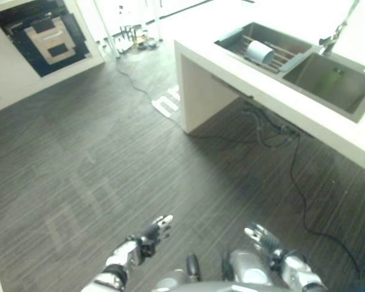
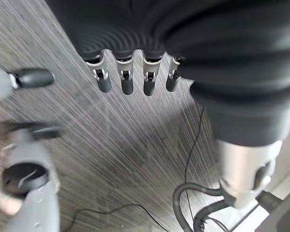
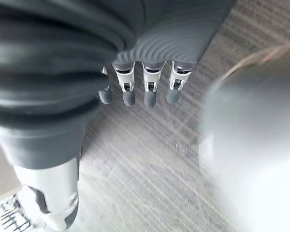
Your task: Place the dishes in the dishwasher.
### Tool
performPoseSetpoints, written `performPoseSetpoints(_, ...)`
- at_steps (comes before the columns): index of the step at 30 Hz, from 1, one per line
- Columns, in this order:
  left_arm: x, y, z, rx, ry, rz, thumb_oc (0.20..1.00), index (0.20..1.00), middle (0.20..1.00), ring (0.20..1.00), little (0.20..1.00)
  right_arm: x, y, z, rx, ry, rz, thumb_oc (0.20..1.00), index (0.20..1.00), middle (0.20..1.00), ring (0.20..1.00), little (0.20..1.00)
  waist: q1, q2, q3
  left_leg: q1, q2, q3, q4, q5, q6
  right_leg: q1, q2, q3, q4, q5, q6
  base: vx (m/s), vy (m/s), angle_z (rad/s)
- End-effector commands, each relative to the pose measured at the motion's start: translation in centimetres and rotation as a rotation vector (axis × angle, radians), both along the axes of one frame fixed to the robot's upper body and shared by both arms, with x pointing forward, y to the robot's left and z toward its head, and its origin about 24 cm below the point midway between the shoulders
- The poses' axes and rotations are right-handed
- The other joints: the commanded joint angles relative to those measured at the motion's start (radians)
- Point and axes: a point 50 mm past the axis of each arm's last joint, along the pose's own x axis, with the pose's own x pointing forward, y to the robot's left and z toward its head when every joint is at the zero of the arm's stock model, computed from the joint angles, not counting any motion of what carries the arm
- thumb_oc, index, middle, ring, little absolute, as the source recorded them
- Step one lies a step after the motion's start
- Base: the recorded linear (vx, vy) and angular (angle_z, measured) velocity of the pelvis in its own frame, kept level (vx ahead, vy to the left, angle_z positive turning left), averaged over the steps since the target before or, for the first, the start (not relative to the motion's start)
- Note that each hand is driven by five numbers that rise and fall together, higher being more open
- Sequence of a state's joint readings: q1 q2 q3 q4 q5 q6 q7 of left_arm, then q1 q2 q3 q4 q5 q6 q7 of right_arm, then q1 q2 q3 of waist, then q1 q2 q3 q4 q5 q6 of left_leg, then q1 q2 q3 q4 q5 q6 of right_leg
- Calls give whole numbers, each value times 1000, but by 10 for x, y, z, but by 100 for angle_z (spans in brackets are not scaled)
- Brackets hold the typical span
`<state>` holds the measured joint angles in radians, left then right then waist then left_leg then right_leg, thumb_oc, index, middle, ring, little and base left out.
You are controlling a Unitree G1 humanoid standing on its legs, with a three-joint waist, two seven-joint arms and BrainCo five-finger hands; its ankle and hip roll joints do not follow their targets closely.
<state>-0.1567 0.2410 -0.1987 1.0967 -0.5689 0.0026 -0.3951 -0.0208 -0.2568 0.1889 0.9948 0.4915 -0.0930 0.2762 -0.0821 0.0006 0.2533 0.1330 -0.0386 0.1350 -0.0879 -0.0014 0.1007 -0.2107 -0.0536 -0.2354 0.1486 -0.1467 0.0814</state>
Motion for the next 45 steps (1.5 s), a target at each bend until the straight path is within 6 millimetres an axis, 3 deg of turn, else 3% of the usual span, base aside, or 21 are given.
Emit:
performPoseSetpoints(1, -14, 0, -4, -7, -1, -9, 1000, 1000, 1000, 1000, 1000, 10, -12, 9, -27, -65, 21, 1000, 1000, 1000, 1000, 1000, -10, 18, -9, -36, 17, 32, 26, -85, -59, 52, -22, -29, 109, 75, 39, 218, -55, 5)
performPoseSetpoints(7, -23, -4, -10, -5, 36, -29, 1000, 1000, 1000, 1000, 1000, 5, -10, 5, -17, -44, -15, 1000, 1000, 1000, 1000, 1000, -25, 16, -29, -15, 0, 43, 100, -138, -49, 80, -9, -32, 95, 48, 17, 245, -99, 24)
performPoseSetpoints(9, -25, -7, -12, -12, 44, -24, 1000, 1000, 1000, 1000, 1000, 6, -11, 4, -36, -36, -2, 1000, 1000, 1000, 1000, 1000, -40, 8, -41, -26, -5, 67, 239, -206, -55, 103, -3, -30, 105, 20, -10, 308, -105, 21)
performPoseSetpoints(10, -24, -9, -12, -24, 39, -20, 1000, 1000, 1000, 1000, 1000, 6, -13, 4, -53, -29, 9, 1000, 1000, 1000, 1000, 1000, -40, -1, -40, -65, 7, 71, 370, -215, -72, 128, -6, -26, 102, 6, -27, 173, -72, -7)
performPoseSetpoints(11, -23, -10, -11, -28, 38, -19, 1000, 1000, 1000, 1000, 1000, 7, -14, 5, -59, -27, 12, 1000, 1000, 1000, 1000, 1000, -37, -5, -39, -90, 14, 66, 430, -204, -80, 138, -7, -22, 99, 0, -35, 178, -87, 6)
performPoseSetpoints(12, -23, -12, -11, -38, 37, -15, 1000, 1000, 1000, 1000, 1000, 6, -18, 5, -79, -16, 19, 1000, 1000, 1000, 1000, 1000, -27, -14, -34, -177, 37, 43, 579, -160, -102, 173, -3, -6, 88, -11, -56, 146, -53, 4)
performPoseSetpoints(13, -23, -13, -11, -41, 41, -13, 1000, 1000, 1000, 1000, 1000, 6, -19, 4, -85, -5, 17, 1000, 1000, 1000, 1000, 1000, -21, -17, -34, -215, 44, 29, 613, -134, -106, 188, 0, 3, 80, -13, -63, 243, 5, -8)
performPoseSetpoints(15, -24, -15, -12, -49, 54, -21, 1000, 1000, 1000, 1000, 1000, 3, -21, 2, -92, 27, 2, 1000, 1000, 1000, 1000, 1000, -8, -11, -30, -220, 61, 22, 530, -127, -99, 223, 11, 31, 70, -28, -63, 270, 142, -37)
performPoseSetpoints(17, -27, -15, -14, -50, 66, -25, 1000, 1000, 1000, 1000, 1000, 1, -23, -1, -106, 64, 7, 1000, 1000, 1000, 1000, 1000, -1, 1, -32, -183, 96, -7, 335, -107, -107, 246, 19, 52, 55, -42, -54, 357, 300, -59)
performPoseSetpoints(18, -32, -13, -16, -50, 76, -14, 1000, 1000, 1000, 1000, 1000, -3, -23, -4, -122, 100, 14, 1000, 1000, 1000, 1000, 1000, 13, 10, -31, -181, 138, -66, 224, -48, -135, 267, 26, 81, 43, -53, -46, 476, 375, -60)
performPoseSetpoints(20, -40, -9, -19, -55, 99, 9, 1000, 1000, 1000, 1000, 1000, -14, -29, -9, -139, 168, 4, 1000, 1000, 1000, 1000, 1000, 39, 18, -18, -213, 217, -169, 157, 37, -174, 301, 19, 132, 39, -77, -37, 489, 413, -72)
performPoseSetpoints(22, -37, -8, -19, -41, 106, 3, 1000, 1000, 1000, 1000, 1000, -23, -34, -12, -149, 208, -41, 1000, 1000, 1000, 1000, 1000, 27, 28, -14, -209, 244, -127, 145, 39, -177, 302, -5, 116, 67, -102, -19, 319, 374, -107)
performPoseSetpoints(24, -32, -8, -18, -19, 107, 1, 1000, 1000, 1000, 1000, 1000, -34, -38, -16, -154, 262, -94, 1000, 1000, 1000, 1000, 1000, 17, 34, -15, -201, 232, -119, 148, 21, -171, 294, -31, 108, 98, -113, -4, 271, 412, -48)
performPoseSetpoints(28, -23, -3, -14, -2, 87, 56, 1000, 1000, 1000, 1000, 1000, -54, -46, -20, -173, 330, -121, 1000, 1000, 1000, 1000, 1000, 9, 39, -18, -181, 160, -112, 173, -43, -133, 260, -90, 116, 156, -111, 25, 225, 363, -54)
performPoseSetpoints(33, -16, 5, -11, 37, 87, 51, 1000, 1000, 1000, 1000, 1000, -55, -49, -19, -128, 297, -242, 1000, 1000, 1000, 1000, 1000, 16, 28, -36, -187, 112, -15, 197, -100, -85, 208, -147, 77, 195, -73, 62, 91, 217, -55)
performPoseSetpoints(35, -16, 7, -11, 51, 83, 52, 1000, 1000, 1000, 1000, 1000, -52, -47, -18, -122, 285, -262, 1000, 1000, 1000, 1000, 1000, 22, 28, -37, -168, 113, 57, 172, -104, -77, 183, -166, 18, 221, -38, 72, 73, 171, -79)
performPoseSetpoints(36, -17, 9, -11, 51, 79, 77, 1000, 1000, 1000, 1000, 1000, -49, -46, -18, -120, 285, -253, 1000, 1000, 1000, 1000, 1000, 22, 26, -32, -144, 115, 114, 150, -104, -75, 164, -169, -33, 230, -27, 74, 68, 130, -87)
performPoseSetpoints(39, -17, 10, -10, 14, 85, 90, 1000, 1000, 1000, 1000, 1000, -52, -46, -19, -116, 295, -271, 1000, 1000, 1000, 1000, 1000, 5, 19, -22, -122, 106, 163, 139, -115, -77, 122, -148, -75, 168, 0, 70, 91, 9, -138)
performPoseSetpoints(40, -19, 13, -10, 3, 79, 114, 1000, 1000, 1000, 1000, 1000, -54, -48, -19, -118, 297, -271, 1000, 1000, 1000, 1000, 1000, -5, 10, -16, -111, 95, 185, 139, -131, -74, 97, -159, -96, 118, 38, 76, 114, -65, -54)
performPoseSetpoints(42, -21, 15, -11, -9, 68, 167, 1000, 1000, 1000, 1000, 1000, -60, -47, -21, -114, 313, -284, 1000, 1000, 1000, 1000, 1000, -15, 9, -11, -104, 86, 193, 139, -143, -66, 71, -169, -84, 121, 60, 86, 125, -127, -19)
performPoseSetpoints(45, -31, 19, -14, -39, 93, 255, 1000, 1000, 1000, 1000, 1000, -76, -49, -24, -114, 346, -309, 1000, 1000, 1000, 1000, 1000, -21, 14, -20, -104, 90, 190, 157, -149, -68, 90, -142, -71, 99, 33, 70, 198, -240, 3)
